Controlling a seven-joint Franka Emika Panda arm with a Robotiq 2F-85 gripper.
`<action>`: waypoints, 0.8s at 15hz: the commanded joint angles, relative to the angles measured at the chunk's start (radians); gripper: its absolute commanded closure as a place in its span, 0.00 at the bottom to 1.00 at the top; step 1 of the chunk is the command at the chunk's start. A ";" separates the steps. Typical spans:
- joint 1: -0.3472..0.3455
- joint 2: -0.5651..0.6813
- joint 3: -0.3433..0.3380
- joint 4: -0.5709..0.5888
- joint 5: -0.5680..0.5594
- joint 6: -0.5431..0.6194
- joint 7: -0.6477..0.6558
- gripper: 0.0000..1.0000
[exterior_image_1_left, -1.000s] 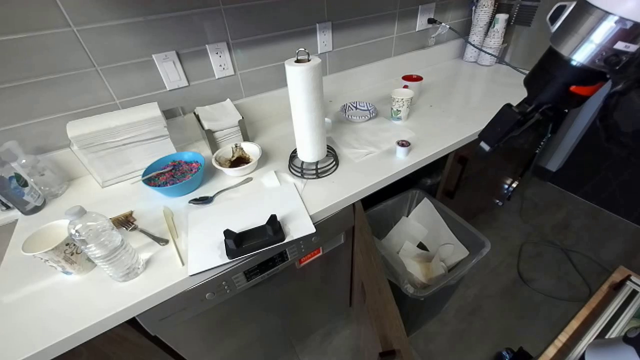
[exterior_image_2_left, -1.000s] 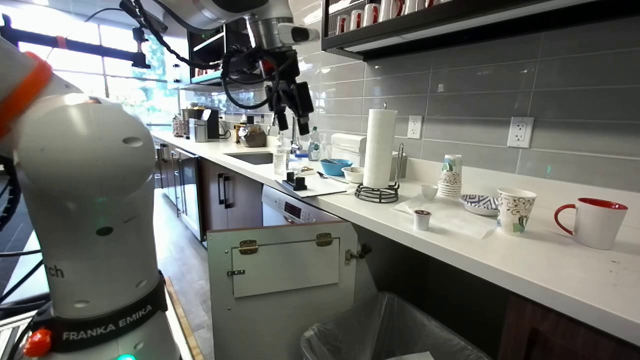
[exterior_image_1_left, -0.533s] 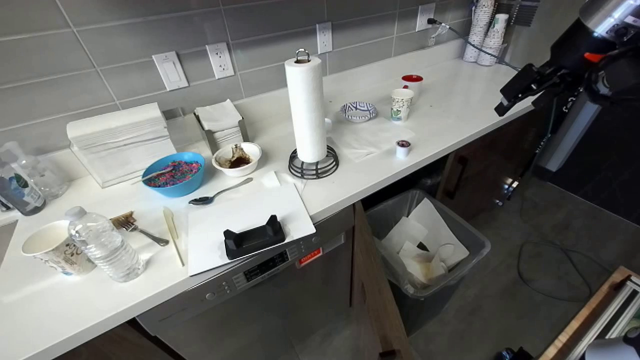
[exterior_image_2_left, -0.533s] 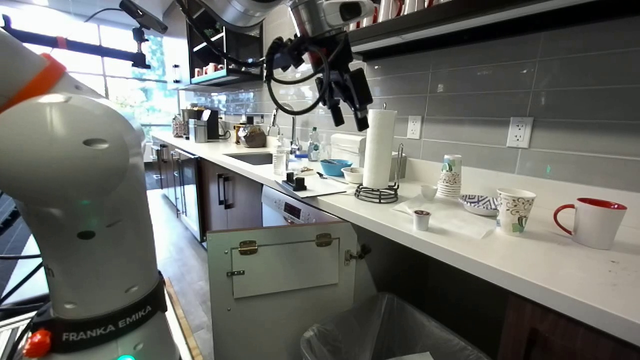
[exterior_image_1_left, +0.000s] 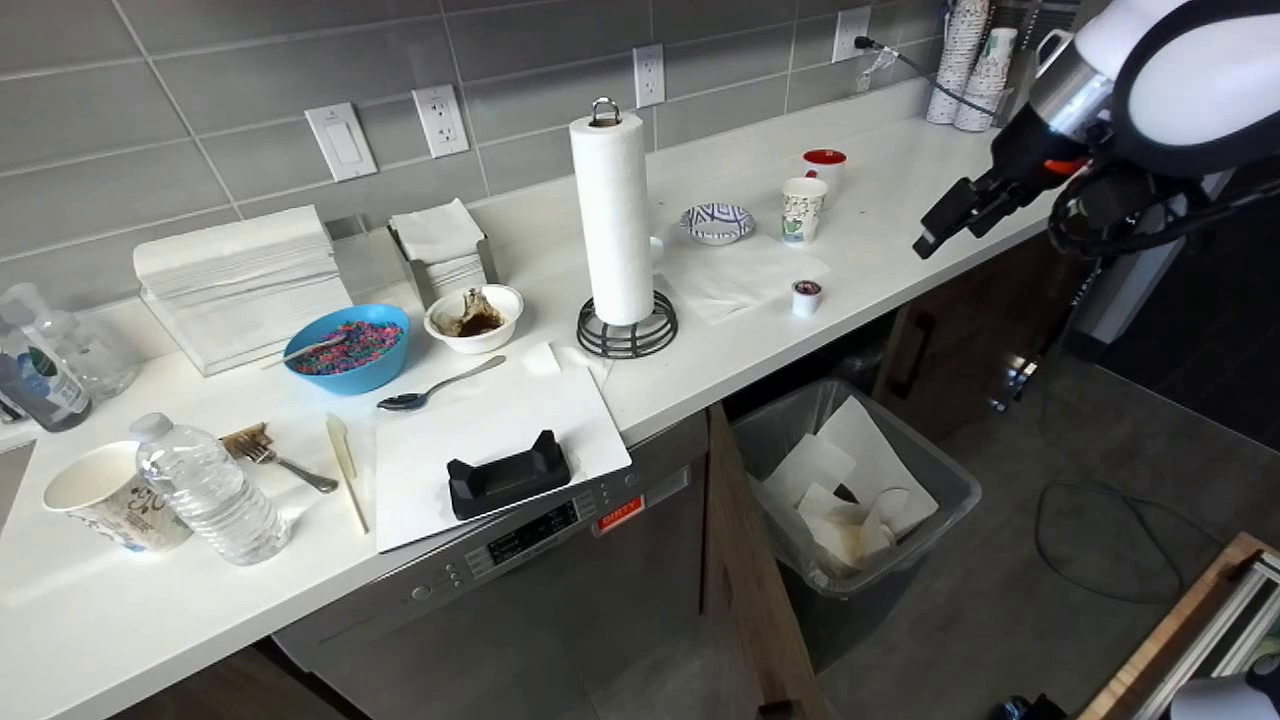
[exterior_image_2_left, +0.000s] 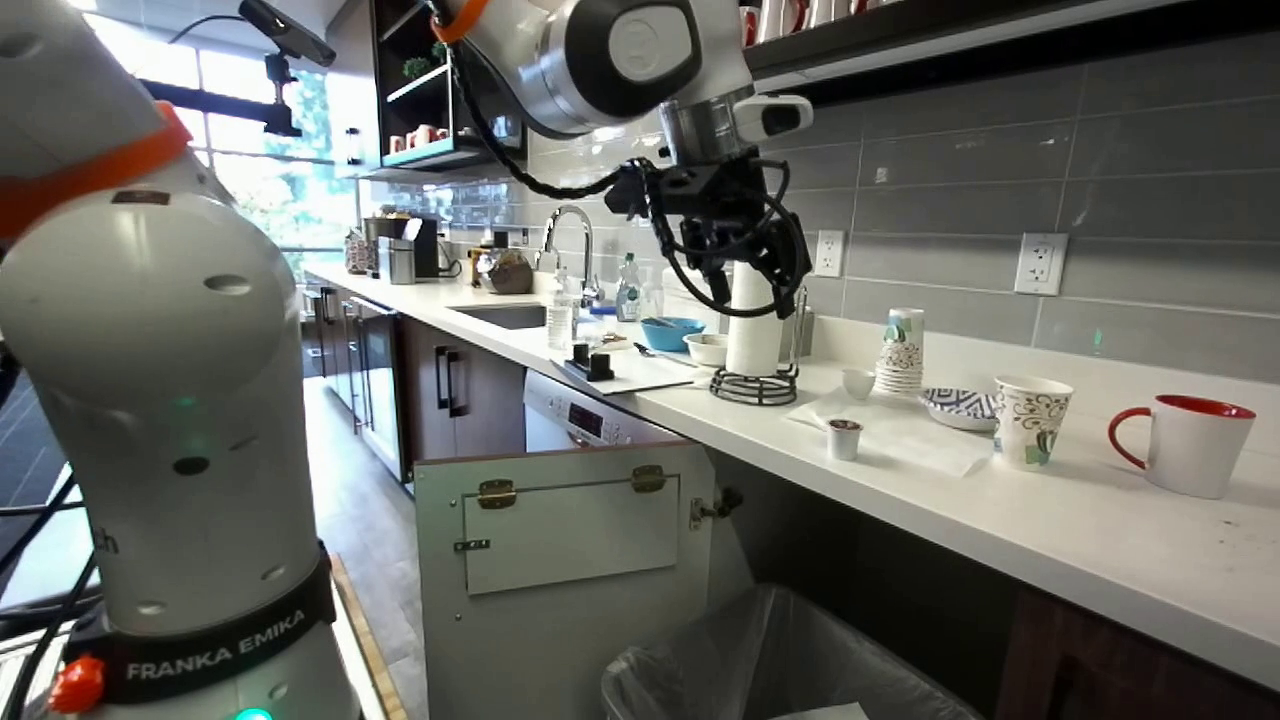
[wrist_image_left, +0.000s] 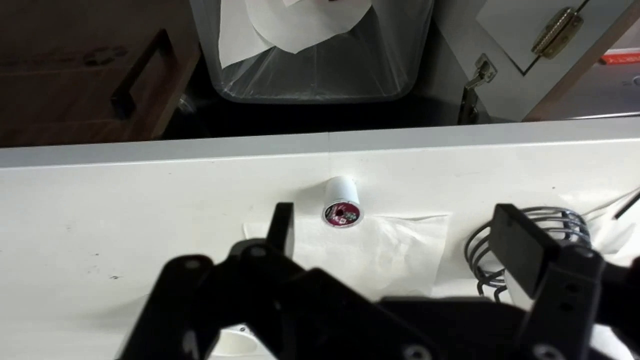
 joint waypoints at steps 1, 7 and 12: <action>0.094 0.157 -0.032 0.050 0.058 0.079 -0.096 0.00; 0.077 0.152 -0.011 0.048 0.040 0.070 -0.071 0.00; 0.126 0.302 -0.049 0.109 0.122 0.081 -0.130 0.00</action>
